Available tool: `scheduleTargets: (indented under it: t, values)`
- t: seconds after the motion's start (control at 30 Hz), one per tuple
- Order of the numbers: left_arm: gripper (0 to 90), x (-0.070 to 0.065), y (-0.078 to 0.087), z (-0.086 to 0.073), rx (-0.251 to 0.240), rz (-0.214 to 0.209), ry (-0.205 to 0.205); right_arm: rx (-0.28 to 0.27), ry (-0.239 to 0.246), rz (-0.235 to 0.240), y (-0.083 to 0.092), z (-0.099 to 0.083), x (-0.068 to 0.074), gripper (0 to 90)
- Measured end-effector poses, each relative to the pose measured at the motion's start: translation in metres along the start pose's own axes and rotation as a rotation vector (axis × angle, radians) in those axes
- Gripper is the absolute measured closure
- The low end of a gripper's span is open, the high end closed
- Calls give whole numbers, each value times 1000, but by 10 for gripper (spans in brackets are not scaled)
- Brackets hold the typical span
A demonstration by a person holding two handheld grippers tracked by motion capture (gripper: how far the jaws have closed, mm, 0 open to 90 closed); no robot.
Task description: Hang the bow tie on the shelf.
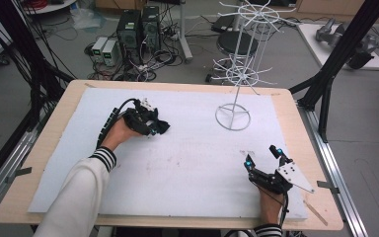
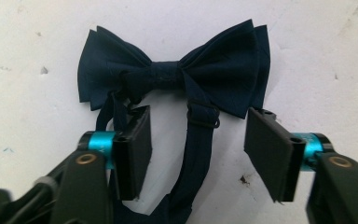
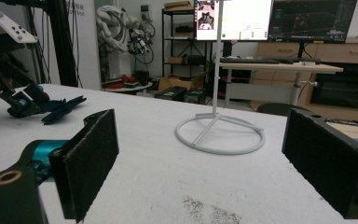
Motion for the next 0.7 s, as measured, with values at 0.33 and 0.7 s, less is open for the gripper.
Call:
scheduleTargets:
  t: [0.33, 0.7]
  values:
    - [522, 0, -5, 0, 53, -13, 17, 0, -1, 1, 0, 0, 0, 98]
    - [685, 0, -7, 0, 83, 6, 37, -1, 1, 1, 0, 0, 0, 98]
Point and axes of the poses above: each handheld gripper's, and its own axes: y roughly backward along the jaws, z roughly out of its top, x roughly to its left, the point moved 2 cm from there along -y, roughly forward along the jaws, and after that the axes turned 9 degrees about z, right-handed, at the moved point
